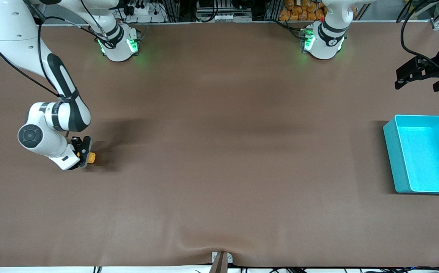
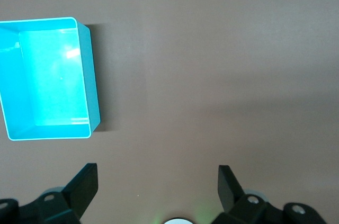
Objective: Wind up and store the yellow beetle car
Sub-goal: 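Drag the car backward along the table with the right gripper to wind it, then release the car to roll toward the teal box, raising the right gripper, then lower the left gripper onto the car beside the teal box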
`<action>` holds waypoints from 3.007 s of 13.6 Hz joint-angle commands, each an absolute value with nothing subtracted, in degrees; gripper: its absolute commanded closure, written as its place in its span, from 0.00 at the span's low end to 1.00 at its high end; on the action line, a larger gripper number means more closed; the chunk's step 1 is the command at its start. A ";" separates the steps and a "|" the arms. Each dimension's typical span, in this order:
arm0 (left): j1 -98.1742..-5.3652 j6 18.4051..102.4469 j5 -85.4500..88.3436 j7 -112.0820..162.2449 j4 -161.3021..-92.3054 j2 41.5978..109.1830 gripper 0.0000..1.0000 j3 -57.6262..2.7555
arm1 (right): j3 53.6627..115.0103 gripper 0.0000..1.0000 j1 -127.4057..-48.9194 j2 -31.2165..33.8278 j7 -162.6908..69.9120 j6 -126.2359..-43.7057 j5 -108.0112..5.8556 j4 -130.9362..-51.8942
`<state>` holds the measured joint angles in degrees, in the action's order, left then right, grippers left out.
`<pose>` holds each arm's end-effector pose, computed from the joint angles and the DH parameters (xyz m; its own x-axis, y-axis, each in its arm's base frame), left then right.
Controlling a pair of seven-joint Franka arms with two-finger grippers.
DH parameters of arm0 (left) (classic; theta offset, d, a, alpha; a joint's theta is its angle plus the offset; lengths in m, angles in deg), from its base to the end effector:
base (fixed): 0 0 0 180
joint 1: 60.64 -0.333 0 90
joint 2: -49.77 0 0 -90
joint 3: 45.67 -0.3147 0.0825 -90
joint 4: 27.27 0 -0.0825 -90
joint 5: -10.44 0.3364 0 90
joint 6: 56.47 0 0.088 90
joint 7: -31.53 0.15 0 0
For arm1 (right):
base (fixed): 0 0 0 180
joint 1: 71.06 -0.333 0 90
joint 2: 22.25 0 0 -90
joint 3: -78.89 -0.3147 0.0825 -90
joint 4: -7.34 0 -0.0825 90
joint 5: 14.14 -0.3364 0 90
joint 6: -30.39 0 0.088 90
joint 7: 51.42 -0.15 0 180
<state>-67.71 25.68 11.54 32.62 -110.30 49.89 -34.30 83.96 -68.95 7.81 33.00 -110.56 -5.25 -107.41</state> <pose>0.4915 -0.0337 0.6181 0.9957 -0.0913 -0.0177 -0.0916 -0.9956 -0.0183 0.5637 -0.0750 0.1826 0.0830 0.9867 -0.1397 0.9937 -0.0925 -0.0630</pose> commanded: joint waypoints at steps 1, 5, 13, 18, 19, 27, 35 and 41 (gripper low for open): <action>-67.50 26.76 12.37 32.94 -110.15 50.03 0.00 -34.07 | 83.37 0.86 -65.45 12.47 34.71 -113.93 -5.71 -106.56; -67.59 27.11 12.29 32.94 -110.15 50.30 0.00 -34.07 | 83.37 0.00 -63.60 12.56 35.95 -113.32 -6.23 -104.99; -67.32 28.08 11.93 32.94 -110.06 50.38 0.00 -34.07 | 83.28 0.00 -63.51 10.02 36.47 -85.21 -7.90 -85.84; -68.03 28.08 12.28 32.94 -110.15 51.00 0.00 -34.07 | 83.19 0.00 -65.43 4.30 29.12 -69.07 -15.29 -72.51; -68.03 28.08 12.28 32.94 -110.15 51.09 0.00 -34.07 | 83.02 0.00 -66.74 4.21 25.26 -65.02 -15.29 -68.55; -68.29 28.17 12.11 32.94 -110.15 52.05 0.00 -34.16 | 82.75 0.00 -70.35 -3.52 -6.73 -56.82 -16.61 -63.85; -71.70 31.49 12.55 32.41 -109.97 61.35 0.00 -36.79 | 82.84 0.00 -70.97 -6.25 -45.33 -50.83 -17.14 -58.05; -86.12 47.74 12.46 33.29 -109.80 78.05 0.00 -36.88 | 82.58 0.00 -72.47 -14.66 -53.09 -48.01 -14.33 -64.26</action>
